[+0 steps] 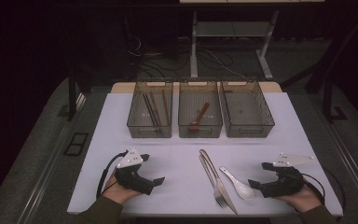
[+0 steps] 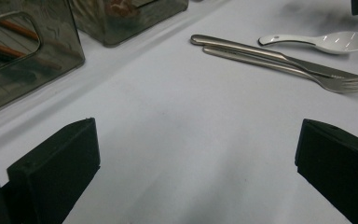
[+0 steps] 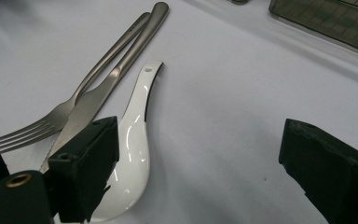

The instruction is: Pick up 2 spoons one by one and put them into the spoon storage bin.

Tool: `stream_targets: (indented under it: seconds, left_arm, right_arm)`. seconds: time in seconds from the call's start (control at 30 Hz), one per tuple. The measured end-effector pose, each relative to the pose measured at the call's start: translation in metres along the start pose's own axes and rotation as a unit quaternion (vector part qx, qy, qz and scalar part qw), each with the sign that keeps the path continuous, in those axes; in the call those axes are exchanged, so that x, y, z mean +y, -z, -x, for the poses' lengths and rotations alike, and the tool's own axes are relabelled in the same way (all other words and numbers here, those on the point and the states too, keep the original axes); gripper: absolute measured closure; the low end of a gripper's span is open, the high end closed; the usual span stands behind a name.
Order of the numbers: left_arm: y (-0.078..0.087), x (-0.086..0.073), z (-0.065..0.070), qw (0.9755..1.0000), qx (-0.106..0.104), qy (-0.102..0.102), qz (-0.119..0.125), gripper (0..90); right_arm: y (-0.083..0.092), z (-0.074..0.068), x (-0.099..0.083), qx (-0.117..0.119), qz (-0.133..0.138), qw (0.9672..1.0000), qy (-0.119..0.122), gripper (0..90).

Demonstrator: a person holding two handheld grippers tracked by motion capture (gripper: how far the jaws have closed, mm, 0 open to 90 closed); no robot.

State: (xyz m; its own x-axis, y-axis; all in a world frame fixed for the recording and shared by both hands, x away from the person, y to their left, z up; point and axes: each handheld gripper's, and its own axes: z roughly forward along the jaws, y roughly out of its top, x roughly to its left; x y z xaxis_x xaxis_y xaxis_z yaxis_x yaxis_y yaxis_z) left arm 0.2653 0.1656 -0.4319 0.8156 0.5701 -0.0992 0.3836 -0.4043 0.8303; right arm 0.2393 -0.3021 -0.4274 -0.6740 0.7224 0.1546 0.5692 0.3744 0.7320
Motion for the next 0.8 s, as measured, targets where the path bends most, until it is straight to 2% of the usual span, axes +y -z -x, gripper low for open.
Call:
stream_targets:
  seconds: [0.17, 0.47, 0.8]
  left_arm:
    - [-0.001, -0.001, -0.001, 1.0000, -0.002, -0.007, -0.006, 0.0]
    - [-0.003, -0.001, -0.001, 0.9999, -0.004, -0.009, -0.008, 0.0]
    - [-0.006, -0.002, 0.000, 0.9996, -0.010, -0.017, -0.019, 0.0]
  right_arm:
    - [0.001, -0.004, 0.001, 0.013, 0.003, 0.9999, 0.000, 17.4]
    - [-0.002, -0.014, 0.002, 0.044, -0.005, 0.9989, 0.017, 33.4]
    - [-0.012, -0.020, 0.001, 0.067, -0.035, 0.9967, 0.031, 42.2]
